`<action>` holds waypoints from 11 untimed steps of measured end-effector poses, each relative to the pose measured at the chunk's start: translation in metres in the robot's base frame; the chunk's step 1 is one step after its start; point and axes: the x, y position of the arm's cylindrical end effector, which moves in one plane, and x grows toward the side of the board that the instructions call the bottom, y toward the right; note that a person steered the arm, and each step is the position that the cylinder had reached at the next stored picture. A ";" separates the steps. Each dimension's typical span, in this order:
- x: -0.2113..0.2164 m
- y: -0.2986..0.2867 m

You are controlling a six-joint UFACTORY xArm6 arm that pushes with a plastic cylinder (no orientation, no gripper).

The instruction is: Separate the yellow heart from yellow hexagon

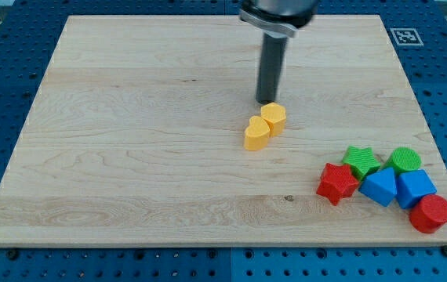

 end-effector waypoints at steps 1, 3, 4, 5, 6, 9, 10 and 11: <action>-0.008 -0.069; 0.072 -0.134; 0.103 -0.084; 0.103 -0.039; 0.102 -0.028; 0.126 0.035; 0.118 0.048; 0.090 0.053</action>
